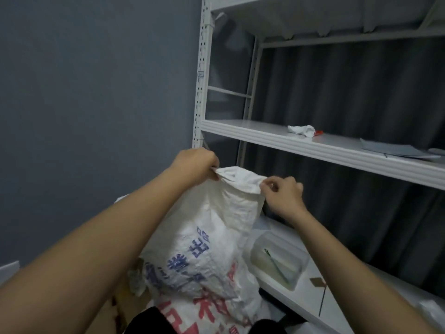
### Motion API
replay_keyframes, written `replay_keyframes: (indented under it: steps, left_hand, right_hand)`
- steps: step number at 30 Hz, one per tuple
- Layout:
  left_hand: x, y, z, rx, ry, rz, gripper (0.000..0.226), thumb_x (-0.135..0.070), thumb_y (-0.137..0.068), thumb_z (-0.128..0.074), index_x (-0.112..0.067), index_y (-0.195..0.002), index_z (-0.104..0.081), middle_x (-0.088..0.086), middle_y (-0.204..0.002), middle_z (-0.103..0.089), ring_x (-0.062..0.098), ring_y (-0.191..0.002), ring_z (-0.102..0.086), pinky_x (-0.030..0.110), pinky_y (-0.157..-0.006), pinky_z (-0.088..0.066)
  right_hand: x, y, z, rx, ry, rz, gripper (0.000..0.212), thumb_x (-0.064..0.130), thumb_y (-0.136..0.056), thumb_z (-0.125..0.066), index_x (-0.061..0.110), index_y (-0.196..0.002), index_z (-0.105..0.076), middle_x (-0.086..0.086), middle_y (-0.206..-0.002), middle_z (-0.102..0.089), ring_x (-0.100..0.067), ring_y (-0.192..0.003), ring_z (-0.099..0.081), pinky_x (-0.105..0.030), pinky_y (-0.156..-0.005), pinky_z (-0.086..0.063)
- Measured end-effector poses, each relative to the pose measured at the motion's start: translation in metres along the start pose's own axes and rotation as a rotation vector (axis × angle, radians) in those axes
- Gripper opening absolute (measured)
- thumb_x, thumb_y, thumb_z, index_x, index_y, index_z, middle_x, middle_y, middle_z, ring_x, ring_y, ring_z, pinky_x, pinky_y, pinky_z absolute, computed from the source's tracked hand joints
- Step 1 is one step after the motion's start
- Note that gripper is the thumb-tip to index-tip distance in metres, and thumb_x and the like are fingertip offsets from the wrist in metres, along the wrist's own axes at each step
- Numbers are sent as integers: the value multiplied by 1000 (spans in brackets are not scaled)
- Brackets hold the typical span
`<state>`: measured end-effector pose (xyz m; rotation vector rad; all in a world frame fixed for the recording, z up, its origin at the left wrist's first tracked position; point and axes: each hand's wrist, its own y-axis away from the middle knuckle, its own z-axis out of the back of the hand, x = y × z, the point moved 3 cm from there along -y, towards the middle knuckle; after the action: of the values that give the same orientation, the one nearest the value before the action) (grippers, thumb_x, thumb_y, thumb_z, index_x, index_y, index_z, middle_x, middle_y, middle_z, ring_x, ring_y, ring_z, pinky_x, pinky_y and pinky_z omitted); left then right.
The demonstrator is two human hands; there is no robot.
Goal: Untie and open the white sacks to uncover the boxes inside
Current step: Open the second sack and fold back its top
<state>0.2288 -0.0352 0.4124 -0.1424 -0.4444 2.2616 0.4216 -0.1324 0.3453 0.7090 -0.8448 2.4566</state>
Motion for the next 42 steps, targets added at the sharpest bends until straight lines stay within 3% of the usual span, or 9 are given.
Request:
replay_keyframes:
  steps: [4,7,14,21,26,29,32,37,42]
  left_hand:
    - [-17,-21,1,51,94,-211,18,-34,-85,-66,-27,-101,-71,-7,-100,-68,13,-87,-57,29,-70,-44]
    - [-20,-35,5,18,67,-220,18,-39,-85,-64,-28,-99,-71,-7,-98,-67,12,-84,-55,28,-68,-42]
    - [-14,-63,2,152,275,-91,28,-42,-92,-56,-15,-91,-61,0,-90,-59,23,-93,-59,36,-82,-47]
    - [-38,-57,-1,-288,-292,-374,27,-21,-96,-40,-19,-123,-43,4,-107,-56,26,-100,-57,33,-63,-35]
    - [-20,-65,-15,-86,168,-239,58,-70,-78,-45,-17,-102,-53,0,-85,-60,19,-81,-56,32,-65,-41]
    - [-24,-65,-21,-246,196,-326,44,-60,-86,-48,-16,-88,-51,-4,-77,-56,18,-75,-56,31,-56,-33]
    - [-38,-59,-17,-479,-54,-566,29,-46,-91,-43,-18,-89,-52,-1,-80,-57,18,-72,-56,27,-50,-29]
    - [-24,-62,-26,-17,374,-292,26,-44,-90,-57,-19,-92,-58,-4,-87,-64,15,-82,-60,34,-70,-46]
    - [-40,-55,-17,-189,-133,-396,25,-39,-96,-45,-17,-108,-47,4,-90,-60,28,-84,-60,32,-62,-36]
  right_hand:
    - [13,0,21,195,283,561,52,70,-84,-42,33,-114,-63,15,-124,-47,-8,-124,-31,-29,-103,-21]
    - [18,-15,26,365,290,587,39,61,-91,-46,26,-93,-63,12,-74,-60,-8,-73,-55,-34,-70,-46]
    - [12,-49,68,-504,415,887,33,32,-90,-43,12,-94,-69,-4,-66,-67,-26,-52,-62,-31,-41,-46]
    - [4,-49,52,497,341,390,30,46,-94,-48,40,-123,-53,9,-105,-66,-15,-95,-61,-35,-82,-49]
    - [-8,-56,52,77,810,459,62,17,-92,-43,29,-148,-20,-6,-121,-57,-30,-95,-59,-34,-64,-42]
    - [2,-50,48,196,565,544,77,25,-91,-49,41,-150,-3,1,-130,-50,-22,-104,-54,-32,-72,-45]
    - [17,-41,36,391,122,554,41,43,-96,-48,41,-136,-38,5,-104,-66,-16,-91,-61,-35,-77,-48]
    - [9,-43,39,-77,700,604,45,22,-91,-50,24,-136,-43,-4,-95,-68,-33,-81,-64,-34,-61,-46]
    - [25,-38,43,342,91,534,28,51,-96,-44,32,-113,-56,6,-100,-67,-13,-89,-62,-39,-78,-51]
